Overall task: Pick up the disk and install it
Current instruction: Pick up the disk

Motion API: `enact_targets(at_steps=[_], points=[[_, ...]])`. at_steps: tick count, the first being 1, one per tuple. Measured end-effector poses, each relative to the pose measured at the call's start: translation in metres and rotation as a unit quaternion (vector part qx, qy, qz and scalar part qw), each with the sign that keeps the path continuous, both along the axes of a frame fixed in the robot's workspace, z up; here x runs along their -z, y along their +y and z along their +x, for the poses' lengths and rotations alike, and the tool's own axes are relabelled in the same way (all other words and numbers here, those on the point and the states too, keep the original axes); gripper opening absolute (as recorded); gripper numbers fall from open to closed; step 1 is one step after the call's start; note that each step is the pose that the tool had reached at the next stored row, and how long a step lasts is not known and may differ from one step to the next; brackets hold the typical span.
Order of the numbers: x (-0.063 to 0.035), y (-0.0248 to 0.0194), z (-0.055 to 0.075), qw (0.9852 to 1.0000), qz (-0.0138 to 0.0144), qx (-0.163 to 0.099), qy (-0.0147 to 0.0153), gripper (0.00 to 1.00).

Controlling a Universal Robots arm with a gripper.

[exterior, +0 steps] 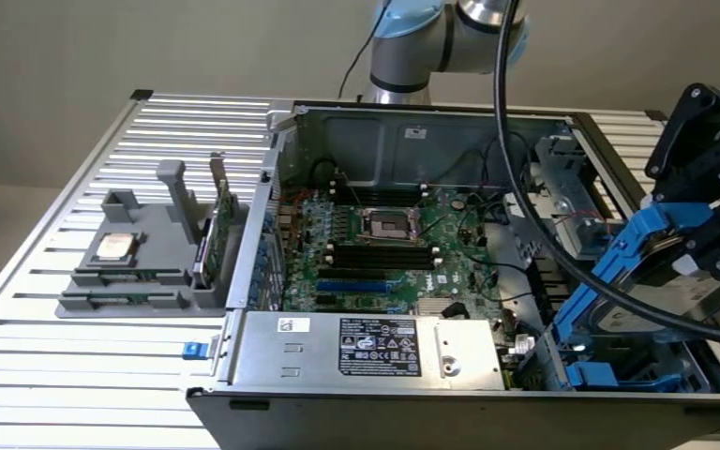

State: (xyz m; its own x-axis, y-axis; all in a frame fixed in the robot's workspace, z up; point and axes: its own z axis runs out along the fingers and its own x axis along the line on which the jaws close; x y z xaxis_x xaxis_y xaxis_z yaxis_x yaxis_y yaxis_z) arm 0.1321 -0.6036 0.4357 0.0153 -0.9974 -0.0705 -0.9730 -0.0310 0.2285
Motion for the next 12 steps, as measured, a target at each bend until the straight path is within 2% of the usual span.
enact_targets(at_steps=[3, 8, 12], points=[[-0.0001, 0.0, 0.001, 1.0, -0.0056, -0.002, 0.0054, 0.33], [-0.0001, 0.0, 0.0055, 0.9999, -0.0091, -0.006, 0.0086, 0.33], [0.0, 0.0, 0.0084, 0.9998, -0.0128, -0.009, 0.0142, 0.33]])
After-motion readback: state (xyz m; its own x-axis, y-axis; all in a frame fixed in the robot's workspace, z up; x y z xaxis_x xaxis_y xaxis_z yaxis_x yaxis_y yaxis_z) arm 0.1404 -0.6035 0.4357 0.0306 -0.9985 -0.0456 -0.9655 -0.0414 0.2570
